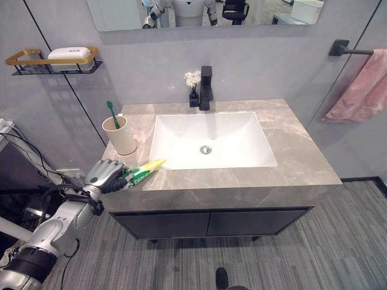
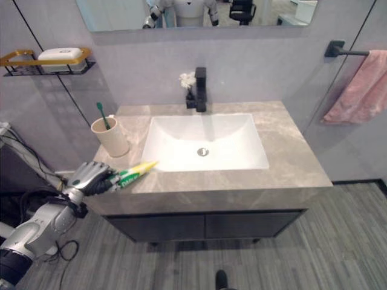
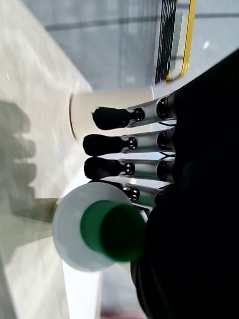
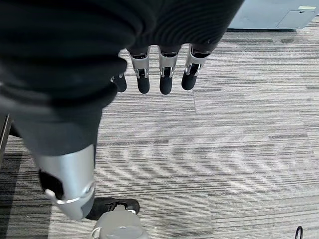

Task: Put brush and paste in cup on sink, flatten towel.

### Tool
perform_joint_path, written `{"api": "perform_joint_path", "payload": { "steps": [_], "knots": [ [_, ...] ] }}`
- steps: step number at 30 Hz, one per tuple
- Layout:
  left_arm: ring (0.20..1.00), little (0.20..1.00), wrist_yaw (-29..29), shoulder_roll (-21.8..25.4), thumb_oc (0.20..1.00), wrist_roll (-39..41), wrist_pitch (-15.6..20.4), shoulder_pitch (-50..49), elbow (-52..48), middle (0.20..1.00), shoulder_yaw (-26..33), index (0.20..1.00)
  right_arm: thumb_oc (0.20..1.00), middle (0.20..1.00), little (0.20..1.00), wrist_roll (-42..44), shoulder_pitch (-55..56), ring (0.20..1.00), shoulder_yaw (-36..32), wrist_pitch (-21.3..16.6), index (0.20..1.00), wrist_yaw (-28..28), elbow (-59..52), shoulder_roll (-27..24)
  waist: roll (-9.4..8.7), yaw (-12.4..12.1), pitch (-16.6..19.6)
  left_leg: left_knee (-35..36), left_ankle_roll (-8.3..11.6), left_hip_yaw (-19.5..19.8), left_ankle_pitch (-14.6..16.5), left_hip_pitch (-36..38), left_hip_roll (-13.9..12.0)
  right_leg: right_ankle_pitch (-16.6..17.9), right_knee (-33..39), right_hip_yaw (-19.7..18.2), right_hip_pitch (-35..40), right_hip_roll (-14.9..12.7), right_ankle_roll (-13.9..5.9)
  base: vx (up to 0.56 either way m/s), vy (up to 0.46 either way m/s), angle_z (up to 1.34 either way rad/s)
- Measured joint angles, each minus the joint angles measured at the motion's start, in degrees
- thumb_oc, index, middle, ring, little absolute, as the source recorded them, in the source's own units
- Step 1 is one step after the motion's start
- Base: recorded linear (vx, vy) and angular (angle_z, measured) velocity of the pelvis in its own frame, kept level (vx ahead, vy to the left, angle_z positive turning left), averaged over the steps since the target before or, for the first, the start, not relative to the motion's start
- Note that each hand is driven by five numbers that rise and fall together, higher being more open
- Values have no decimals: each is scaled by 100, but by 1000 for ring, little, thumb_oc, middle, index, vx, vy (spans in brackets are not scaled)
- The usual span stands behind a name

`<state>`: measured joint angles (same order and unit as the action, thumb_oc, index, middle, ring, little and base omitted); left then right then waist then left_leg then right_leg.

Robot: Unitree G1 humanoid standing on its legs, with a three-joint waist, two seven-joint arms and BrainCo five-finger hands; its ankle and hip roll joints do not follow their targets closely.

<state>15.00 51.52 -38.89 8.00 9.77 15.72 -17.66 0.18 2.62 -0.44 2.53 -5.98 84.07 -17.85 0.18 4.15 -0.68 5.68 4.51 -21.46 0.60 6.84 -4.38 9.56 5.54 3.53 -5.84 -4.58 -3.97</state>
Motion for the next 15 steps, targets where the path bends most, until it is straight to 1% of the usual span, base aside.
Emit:
{"api": "perform_joint_path", "payload": {
  "steps": [3,5,6,9,12,13,14,15],
  "knots": [
    [200,200,98,27,200,-251,-77,611,836,200,-583,200,1000,1000,1000,-14,12,1000,55,-9,1000,-9,13,-6,-14,-8,22,-1,0,-14,-1,1,0,0,0,-6,-3,2,0,0,0,0],
    [200,200,144,61,200,-328,-113,730,1061,200,-724,200,1000,1000,1000,-48,-28,1000,64,-25,1000,-13,5,-9,-16,7,32,0,2,-30,1,-1,-2,0,0,-18,-14,7,0,-5,-6,-5],
    [200,200,247,61,200,-457,-102,896,1253,200,-912,200,1000,1000,1000,-49,-3,1000,67,-34,1000,-19,10,-16,-30,20,46,-1,6,-68,4,3,-5,0,-1,-47,-25,18,0,0,-10,-9],
    [200,200,282,54,200,-502,-199,1171,1710,200,-1039,200,1000,1000,1000,-50,-2,1000,70,-50,1000,-23,18,-33,-52,12,143,-1,27,-135,22,2,-24,1,0,-121,-68,52,1,9,-14,-14],
    [200,200,296,14,200,-504,-324,1267,2028,200,-1068,200,1000,1000,1000,-51,1,1000,71,-104,1000,-29,17,-69,-69,75,197,-2,34,-144,28,-3,-35,-2,-1,-127,-77,66,5,3,-4,-2],
    [235,235,376,-12,235,-504,-331,1272,2129,235,-1068,235,1000,1000,1000,-51,9,1000,68,-122,1000,-32,17,-77,-84,123,216,-2,35,-146,29,-6,-36,-2,-1,-129,-82,68,6,0,0,0],
    [507,507,415,-40,507,-501,-345,1271,2149,507,-1067,507,1000,1000,1000,-51,17,1000,68,-130,1000,-35,19,-77,-88,124,229,-2,34,-149,30,-9,-36,-2,-1,-131,-85,67,6,0,0,0],
    [570,570,465,-51,570,-500,-365,1271,2157,570,-1067,570,1000,1000,1000,-51,27,1000,68,-133,1000,-36,20,-76,-100,126,241,-2,34,-152,31,-12,-34,-2,-1,-136,-92,67,6,0,0,0]
  ]
}}
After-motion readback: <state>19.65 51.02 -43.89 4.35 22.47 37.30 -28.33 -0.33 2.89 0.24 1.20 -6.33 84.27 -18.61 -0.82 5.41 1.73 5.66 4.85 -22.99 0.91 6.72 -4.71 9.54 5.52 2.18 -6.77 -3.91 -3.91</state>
